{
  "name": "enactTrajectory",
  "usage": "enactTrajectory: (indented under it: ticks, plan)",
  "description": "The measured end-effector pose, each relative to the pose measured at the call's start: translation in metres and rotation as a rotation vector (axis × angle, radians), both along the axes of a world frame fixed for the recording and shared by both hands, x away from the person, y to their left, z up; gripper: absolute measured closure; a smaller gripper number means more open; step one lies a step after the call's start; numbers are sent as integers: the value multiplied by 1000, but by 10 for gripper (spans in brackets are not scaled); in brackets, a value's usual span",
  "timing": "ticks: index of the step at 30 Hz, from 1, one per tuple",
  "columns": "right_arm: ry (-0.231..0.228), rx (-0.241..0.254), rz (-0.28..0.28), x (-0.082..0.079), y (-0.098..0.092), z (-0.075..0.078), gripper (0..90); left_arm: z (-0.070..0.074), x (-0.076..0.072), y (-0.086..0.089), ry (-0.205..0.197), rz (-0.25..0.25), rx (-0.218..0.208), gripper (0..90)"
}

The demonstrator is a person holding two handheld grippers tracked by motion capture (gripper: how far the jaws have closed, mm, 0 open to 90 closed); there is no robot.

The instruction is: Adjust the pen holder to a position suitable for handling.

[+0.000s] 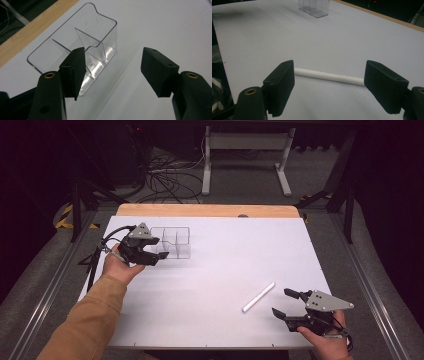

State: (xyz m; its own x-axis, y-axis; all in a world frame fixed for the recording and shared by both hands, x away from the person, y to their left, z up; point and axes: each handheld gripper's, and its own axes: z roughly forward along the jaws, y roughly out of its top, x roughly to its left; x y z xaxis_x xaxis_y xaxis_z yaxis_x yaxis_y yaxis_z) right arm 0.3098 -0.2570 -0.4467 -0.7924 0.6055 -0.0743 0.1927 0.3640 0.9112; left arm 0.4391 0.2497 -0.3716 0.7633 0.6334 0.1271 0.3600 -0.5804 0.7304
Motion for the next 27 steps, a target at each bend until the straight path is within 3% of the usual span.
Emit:
enactTrajectory:
  ticks: [5, 11, 15, 27]
  plan:
    - [2, -2, 1, 0, 0, -1, 252, 2, 11, -3, 32, 14, 18, 384]
    - [5, -2, 5, 0, 0, -1, 251, 1, 27, -6, 60, 67, 67, 402]
    - [4, 0, 4, 0, -1, -1, 250, -2, 35, -5, 81, 86, 67, 399]
    - [10, 2, 3, 2, -1, -2, 242, -16, 48, -11, 133, 116, 123, 401]
